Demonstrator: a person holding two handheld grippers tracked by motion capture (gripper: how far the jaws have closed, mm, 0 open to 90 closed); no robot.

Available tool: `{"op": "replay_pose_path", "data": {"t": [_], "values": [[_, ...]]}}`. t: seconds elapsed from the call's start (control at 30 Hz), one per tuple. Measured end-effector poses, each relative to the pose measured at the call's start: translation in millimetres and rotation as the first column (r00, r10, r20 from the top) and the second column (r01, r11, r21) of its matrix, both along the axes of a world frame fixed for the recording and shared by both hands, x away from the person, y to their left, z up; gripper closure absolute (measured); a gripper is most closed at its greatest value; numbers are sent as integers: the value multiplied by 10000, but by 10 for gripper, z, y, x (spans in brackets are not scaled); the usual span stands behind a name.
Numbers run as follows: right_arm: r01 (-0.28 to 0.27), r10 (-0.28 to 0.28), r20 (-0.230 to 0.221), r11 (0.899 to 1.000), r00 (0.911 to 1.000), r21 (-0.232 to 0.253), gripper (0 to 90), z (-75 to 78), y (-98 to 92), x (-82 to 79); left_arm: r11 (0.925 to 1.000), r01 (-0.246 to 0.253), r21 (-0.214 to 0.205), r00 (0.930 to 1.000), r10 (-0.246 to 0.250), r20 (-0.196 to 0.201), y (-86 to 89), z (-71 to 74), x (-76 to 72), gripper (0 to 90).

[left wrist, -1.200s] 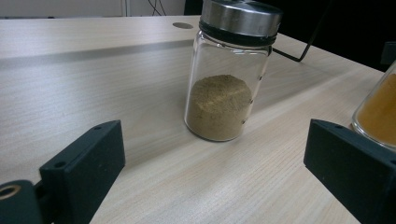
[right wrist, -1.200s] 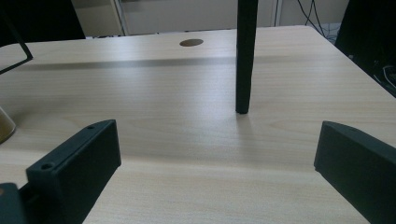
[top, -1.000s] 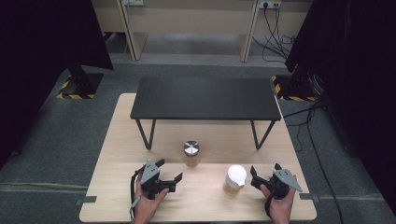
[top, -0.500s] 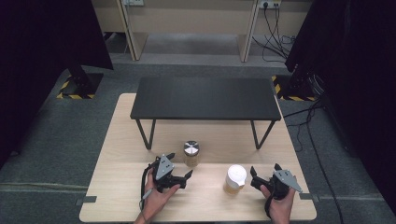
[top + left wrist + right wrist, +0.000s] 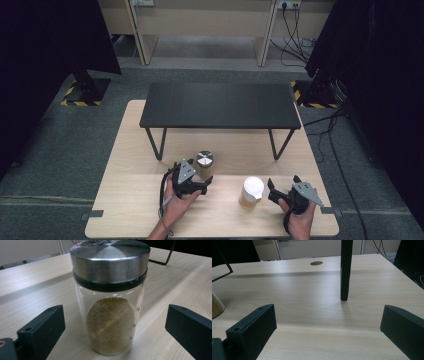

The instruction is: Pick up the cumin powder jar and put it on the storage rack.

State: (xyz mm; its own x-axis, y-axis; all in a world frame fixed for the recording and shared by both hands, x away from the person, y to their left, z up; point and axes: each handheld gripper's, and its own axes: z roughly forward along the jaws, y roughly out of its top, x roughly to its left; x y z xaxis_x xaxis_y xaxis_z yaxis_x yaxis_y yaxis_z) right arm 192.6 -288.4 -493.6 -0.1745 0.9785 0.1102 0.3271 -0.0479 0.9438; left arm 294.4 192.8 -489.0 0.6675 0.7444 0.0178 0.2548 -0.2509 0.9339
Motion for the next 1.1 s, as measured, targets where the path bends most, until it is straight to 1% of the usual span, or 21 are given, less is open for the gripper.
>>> {"op": "replay_pose_path", "data": {"t": [0.17, 0.3, 0.37, 0.57, 0.67, 1.1], "values": [[-33, 33, 25, 10000, 10000, -77, 5, -1, 12, -4, 10000, 40, -5, 10000, -40, -77, -73, 8, 67, 24], [-62, 62, 44, 9999, 10000, -142, 4, -2, 21, -6, 9999, -103, -116, 9999, 103, -70, -112, -3, 90, 34], [-77, 77, 47, 9998, 10000, -159, 4, -2, 22, -6, 9998, -150, -106, 9998, 148, -104, -126, 1, 102, 41], [-89, 90, 50, 9999, 9999, -134, 5, -3, 20, -6, 10000, -84, -14, 9998, 84, -175, -140, 17, 127, 130], [-101, 101, 43, 9999, 9999, -132, 4, -2, 22, -7, 10000, -90, 12, 9997, 90, -209, -149, 22, 134, 156], [-165, 166, 51, 9997, 9998, -160, 5, -2, 38, -6, 9999, -166, -29, 9996, 166, -244, -172, 22, 151, 171]]}}
